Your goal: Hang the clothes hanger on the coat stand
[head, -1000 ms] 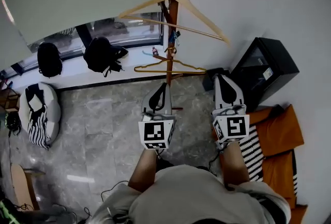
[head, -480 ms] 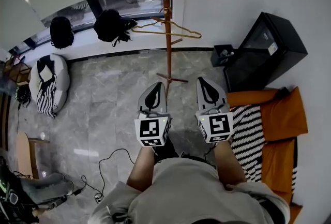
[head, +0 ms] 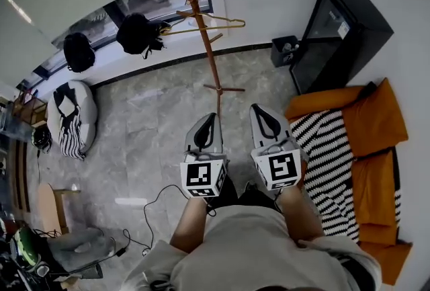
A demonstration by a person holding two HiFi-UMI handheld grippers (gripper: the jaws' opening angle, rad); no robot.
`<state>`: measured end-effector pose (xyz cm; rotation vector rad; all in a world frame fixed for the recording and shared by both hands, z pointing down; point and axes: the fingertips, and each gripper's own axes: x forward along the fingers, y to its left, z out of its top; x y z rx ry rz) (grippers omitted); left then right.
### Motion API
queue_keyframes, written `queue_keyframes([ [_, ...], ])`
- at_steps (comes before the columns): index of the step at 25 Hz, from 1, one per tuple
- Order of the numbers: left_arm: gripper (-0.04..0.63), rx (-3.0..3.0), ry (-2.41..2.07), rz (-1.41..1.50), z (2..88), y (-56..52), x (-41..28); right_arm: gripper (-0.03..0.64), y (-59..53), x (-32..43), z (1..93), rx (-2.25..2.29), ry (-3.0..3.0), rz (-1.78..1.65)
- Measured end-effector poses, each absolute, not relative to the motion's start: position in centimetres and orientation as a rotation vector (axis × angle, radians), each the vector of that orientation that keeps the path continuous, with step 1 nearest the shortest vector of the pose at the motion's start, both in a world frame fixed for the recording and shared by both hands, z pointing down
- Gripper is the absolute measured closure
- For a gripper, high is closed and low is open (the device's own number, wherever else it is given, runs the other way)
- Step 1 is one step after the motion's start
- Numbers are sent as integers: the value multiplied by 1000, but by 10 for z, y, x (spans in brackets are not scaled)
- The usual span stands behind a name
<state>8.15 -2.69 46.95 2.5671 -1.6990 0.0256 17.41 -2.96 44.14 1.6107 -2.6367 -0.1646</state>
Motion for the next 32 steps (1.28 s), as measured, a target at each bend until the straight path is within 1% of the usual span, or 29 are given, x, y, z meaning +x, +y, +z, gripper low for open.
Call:
queue_keyframes([
  [4,584,2599,-1690,-5,458,-19,86,612,-23,183,435,1658,-2636,-186],
  [9,584,2632,-1648,-53,440,-9,76,612,-17,170,417,1717,-2624,-248],
  [12,584,2629,-1656,-68,435,-10,55,612,-22,143,413,1697,-2648,-252],
  [17,584,2616,-1759,-60,424,-16,1,612,-29,92,394,1677,-2699,-317],
  [21,584,2593,-1817,-75,420,-22,-24,612,-36,71,392,1644,-2716,-321],
  [25,584,2586,-1804,-84,425,-29,-29,612,-39,66,390,1625,-2702,-353],
  [32,584,2633,-1732,-113,419,-40,-12,612,-52,79,389,1655,-2656,-336],
])
